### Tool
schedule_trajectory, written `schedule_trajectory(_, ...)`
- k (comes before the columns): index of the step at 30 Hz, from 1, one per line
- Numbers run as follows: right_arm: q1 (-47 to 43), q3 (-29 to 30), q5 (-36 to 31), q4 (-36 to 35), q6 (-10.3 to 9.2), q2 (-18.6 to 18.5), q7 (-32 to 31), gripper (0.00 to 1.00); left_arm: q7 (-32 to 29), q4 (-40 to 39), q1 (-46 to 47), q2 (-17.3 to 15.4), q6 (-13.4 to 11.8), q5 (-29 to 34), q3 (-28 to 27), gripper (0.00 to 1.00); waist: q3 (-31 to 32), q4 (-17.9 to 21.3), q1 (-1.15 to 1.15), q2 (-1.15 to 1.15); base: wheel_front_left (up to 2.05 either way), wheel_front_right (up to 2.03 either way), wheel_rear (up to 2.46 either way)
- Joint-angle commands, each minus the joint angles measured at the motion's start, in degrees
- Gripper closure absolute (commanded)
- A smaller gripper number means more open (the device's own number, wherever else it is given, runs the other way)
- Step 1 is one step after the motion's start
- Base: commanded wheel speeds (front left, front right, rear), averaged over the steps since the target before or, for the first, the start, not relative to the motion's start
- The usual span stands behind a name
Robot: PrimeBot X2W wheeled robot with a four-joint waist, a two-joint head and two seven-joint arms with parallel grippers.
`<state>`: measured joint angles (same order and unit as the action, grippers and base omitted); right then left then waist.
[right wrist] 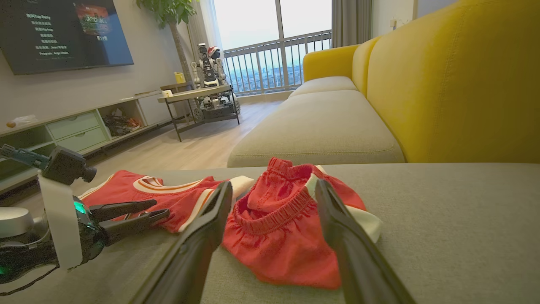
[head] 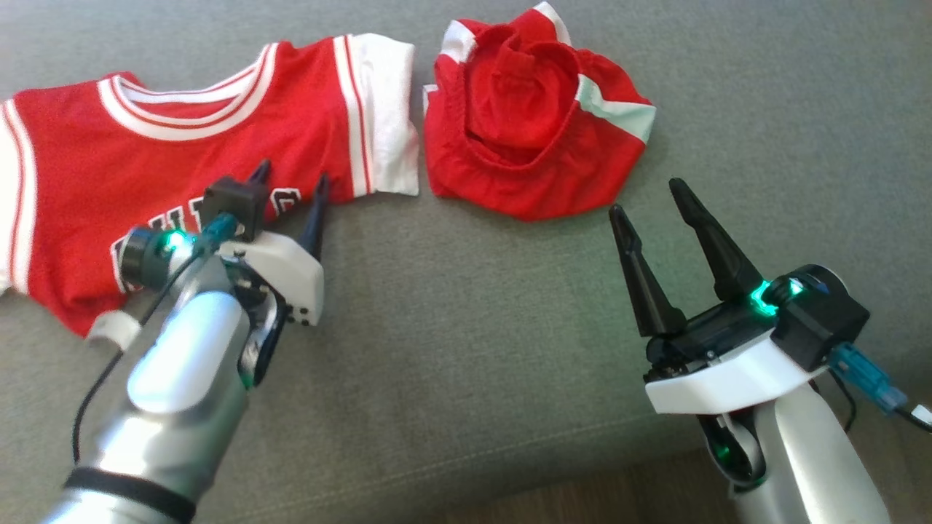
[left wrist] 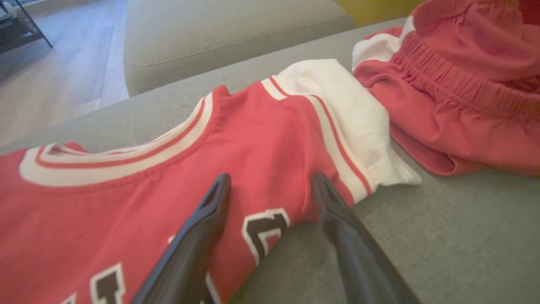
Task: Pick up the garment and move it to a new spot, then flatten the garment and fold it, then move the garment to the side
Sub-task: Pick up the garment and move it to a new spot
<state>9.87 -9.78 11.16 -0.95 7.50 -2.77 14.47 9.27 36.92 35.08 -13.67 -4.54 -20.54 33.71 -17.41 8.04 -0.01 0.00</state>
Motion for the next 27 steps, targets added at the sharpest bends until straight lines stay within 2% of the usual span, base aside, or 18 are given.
schedule_trajectory(1,0.5,-1.2,-0.2,-1.8,-0.01,-0.1,0.5,0.0,0.1,-0.4,4.3,-1.8,-0.1,0.9,-1.2,0.0,-1.0,1.0,0.01,0.0,0.0,0.0,0.0)
schedule_trajectory(10,1.5,-1.1,-0.4,-2.0,-0.01,-0.1,0.5,0.0,-0.9,7.6,10.3,-2.5,1.4,3.1,0.8,0.0,-3.4,3.1,0.01,0.0,0.0,0.0,0.0)
schedule_trajectory(11,1.6,-1.0,-0.3,-2.0,-0.01,-0.1,0.5,0.0,-1.3,8.8,10.8,-2.6,1.5,3.2,0.9,0.74,-3.5,3.3,0.01,0.0,0.0,0.0,0.0)
schedule_trajectory(12,1.7,-0.9,-0.3,-2.1,-0.01,-0.1,0.5,0.0,-1.0,9.5,11.2,-2.5,1.5,3.1,0.9,1.0,-3.5,3.4,0.01,0.0,0.0,0.0,0.0)
schedule_trajectory(18,1.0,0.9,-0.3,-2.2,-0.01,-0.1,0.5,0.0,3.5,9.6,11.9,-3.2,-0.9,3.3,-0.2,1.0,-2.4,1.1,0.01,0.0,0.0,0.0,0.0)
schedule_trajectory(21,0.1,1.4,-0.7,-1.9,-0.01,-0.1,0.5,0.0,5.0,5.7,11.0,-5.6,-3.5,3.9,-1.5,1.0,-1.0,-2.7,0.01,0.0,0.0,0.0,0.0)
schedule_trajectory(27,-0.5,0.9,-1.2,-1.3,-0.01,-0.1,0.5,0.0,5.5,-4.4,7.6,-13.4,-7.2,3.0,-6.4,1.0,0.7,-7.4,0.01,0.0,0.0,0.0,0.0)
